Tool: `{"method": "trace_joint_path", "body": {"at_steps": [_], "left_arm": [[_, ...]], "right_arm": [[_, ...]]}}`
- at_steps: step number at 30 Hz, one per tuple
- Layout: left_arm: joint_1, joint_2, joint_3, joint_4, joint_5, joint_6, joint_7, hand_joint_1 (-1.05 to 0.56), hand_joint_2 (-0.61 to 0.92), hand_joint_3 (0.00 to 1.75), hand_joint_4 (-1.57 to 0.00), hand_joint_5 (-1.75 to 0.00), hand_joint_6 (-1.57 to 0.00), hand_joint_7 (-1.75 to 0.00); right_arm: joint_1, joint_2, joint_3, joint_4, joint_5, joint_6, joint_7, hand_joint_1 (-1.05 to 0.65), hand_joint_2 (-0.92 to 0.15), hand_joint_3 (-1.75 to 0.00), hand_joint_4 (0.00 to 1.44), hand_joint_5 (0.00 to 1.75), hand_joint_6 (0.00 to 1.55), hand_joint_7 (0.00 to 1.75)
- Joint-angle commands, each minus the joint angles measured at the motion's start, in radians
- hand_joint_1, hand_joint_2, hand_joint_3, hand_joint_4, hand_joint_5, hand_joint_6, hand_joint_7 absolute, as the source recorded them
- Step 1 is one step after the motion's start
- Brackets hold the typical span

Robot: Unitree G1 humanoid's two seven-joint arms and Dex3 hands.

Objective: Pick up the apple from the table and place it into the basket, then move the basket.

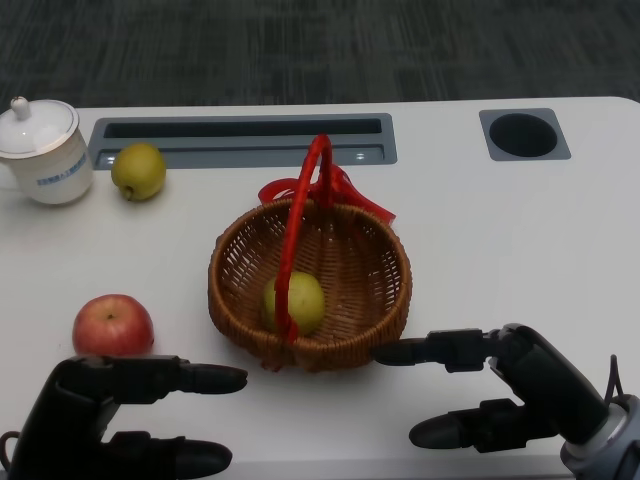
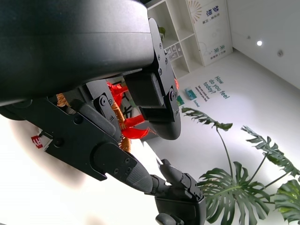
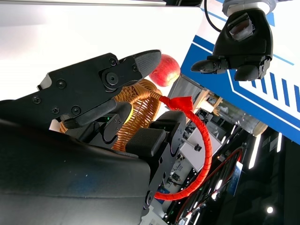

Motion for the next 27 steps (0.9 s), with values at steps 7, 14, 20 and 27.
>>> {"method": "trace_joint_path", "body": {"at_steps": [7,14,20,27], "left_arm": [[-0.004,0.012,0.009,-0.006,0.000,-0.005,0.002,-0.46,0.72,0.00,-1.19,0.00,-1.09,0.00],[-0.002,0.009,0.008,-0.005,0.002,-0.007,0.000,-0.45,0.72,0.00,-1.19,0.00,-1.08,0.00],[0.000,0.007,0.000,-0.002,-0.016,-0.003,-0.011,-0.44,0.72,0.00,-1.18,0.00,-1.08,0.00],[-0.006,0.006,0.001,0.009,-0.024,-0.015,-0.018,-0.43,0.72,0.00,-1.18,0.00,-1.07,0.00]], "right_arm": [[-0.001,-0.014,-0.012,-0.013,-0.001,-0.010,-0.014,-0.46,-0.82,0.00,0.86,0.00,0.78,0.00],[0.006,0.002,-0.008,-0.003,0.099,0.012,0.035,-0.40,-0.79,0.00,0.90,0.01,0.62,0.00],[0.004,0.007,-0.010,0.009,0.128,0.007,0.076,-0.39,-0.78,0.00,0.91,0.01,0.57,0.00],[0.002,0.006,-0.021,0.008,0.095,-0.007,0.070,-0.42,-0.79,0.00,0.87,0.00,0.63,0.02]]}}
